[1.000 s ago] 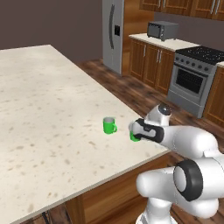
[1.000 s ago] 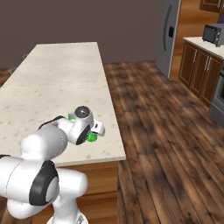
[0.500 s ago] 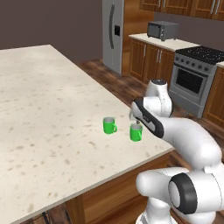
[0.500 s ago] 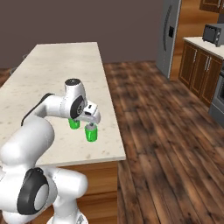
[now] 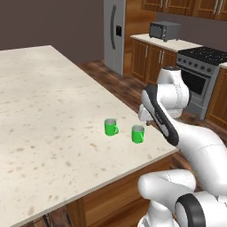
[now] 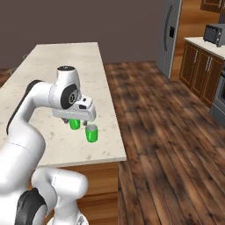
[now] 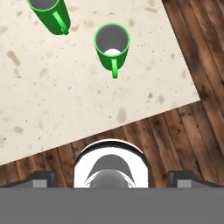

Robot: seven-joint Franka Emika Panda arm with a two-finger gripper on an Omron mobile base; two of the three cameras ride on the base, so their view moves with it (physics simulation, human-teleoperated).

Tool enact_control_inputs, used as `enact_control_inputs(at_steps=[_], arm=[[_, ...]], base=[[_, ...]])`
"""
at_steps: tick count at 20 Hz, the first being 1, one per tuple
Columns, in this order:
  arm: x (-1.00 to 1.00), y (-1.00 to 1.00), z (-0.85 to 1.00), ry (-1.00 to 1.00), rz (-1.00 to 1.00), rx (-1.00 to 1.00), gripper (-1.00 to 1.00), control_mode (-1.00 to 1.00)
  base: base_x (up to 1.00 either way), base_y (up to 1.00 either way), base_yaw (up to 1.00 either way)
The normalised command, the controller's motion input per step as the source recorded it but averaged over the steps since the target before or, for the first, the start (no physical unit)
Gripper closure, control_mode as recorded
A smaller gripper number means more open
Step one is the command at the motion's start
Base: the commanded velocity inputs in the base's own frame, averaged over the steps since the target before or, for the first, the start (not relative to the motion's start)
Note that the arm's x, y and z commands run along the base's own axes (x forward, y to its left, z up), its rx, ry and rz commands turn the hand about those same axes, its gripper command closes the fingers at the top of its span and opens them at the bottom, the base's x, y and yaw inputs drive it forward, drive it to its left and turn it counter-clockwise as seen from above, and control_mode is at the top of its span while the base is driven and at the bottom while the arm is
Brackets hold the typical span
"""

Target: Clear the mugs and bowl far away from the sink.

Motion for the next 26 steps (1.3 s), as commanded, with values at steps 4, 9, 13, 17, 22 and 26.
enact_control_inputs(at_steps=[4,9,13,17,22,26], arm=[[-0.68,0.00,0.03,-0.06,0.11,0.00,-1.00,-1.00],[-0.42,0.00,0.34,-0.14,0.07,0.00,-1.00,-1.00],[-0.39,0.00,0.21,-0.15,0.03,0.00,-1.00,-1.00],[-0.25,0.00,0.10,-0.07,-0.06,0.01,-1.00,-1.00],[-0.13,0.00,0.20,-0.09,-0.12,0.01,-1.00,-1.00],[-0.01,0.00,0.13,-0.09,-0.19,0.00,-1.00,-1.00]], base=[[0.00,0.00,0.00],[0.00,0.00,0.00],[0.00,0.00,0.00],[0.00,0.00,0.00],[0.00,0.00,0.00],[0.00,0.00,0.00]])
